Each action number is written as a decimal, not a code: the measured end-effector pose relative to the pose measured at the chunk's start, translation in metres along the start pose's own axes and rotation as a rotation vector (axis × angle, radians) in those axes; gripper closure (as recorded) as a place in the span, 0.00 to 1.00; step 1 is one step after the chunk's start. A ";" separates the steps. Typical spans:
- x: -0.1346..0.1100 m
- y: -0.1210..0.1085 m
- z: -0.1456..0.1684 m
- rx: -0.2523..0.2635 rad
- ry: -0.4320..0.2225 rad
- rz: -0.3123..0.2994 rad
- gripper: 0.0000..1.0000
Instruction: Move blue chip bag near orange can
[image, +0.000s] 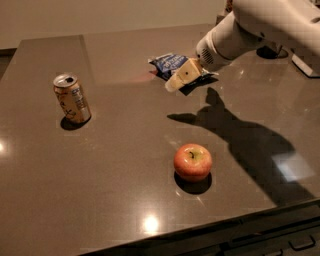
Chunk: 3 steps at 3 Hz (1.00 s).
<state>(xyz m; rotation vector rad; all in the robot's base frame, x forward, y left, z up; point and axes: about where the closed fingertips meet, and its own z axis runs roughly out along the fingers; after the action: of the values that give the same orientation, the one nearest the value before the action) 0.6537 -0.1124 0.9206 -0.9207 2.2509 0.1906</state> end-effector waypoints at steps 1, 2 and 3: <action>-0.009 -0.008 0.029 0.029 0.000 0.019 0.00; -0.014 -0.015 0.053 0.056 0.008 0.021 0.00; -0.016 -0.021 0.073 0.076 0.025 0.025 0.00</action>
Offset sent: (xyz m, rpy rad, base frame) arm 0.0733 0.0234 -0.0462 -0.0538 -0.0350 -0.0835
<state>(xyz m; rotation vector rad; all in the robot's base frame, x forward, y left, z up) 0.7158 -0.0921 0.8786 -0.8593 2.2778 0.1047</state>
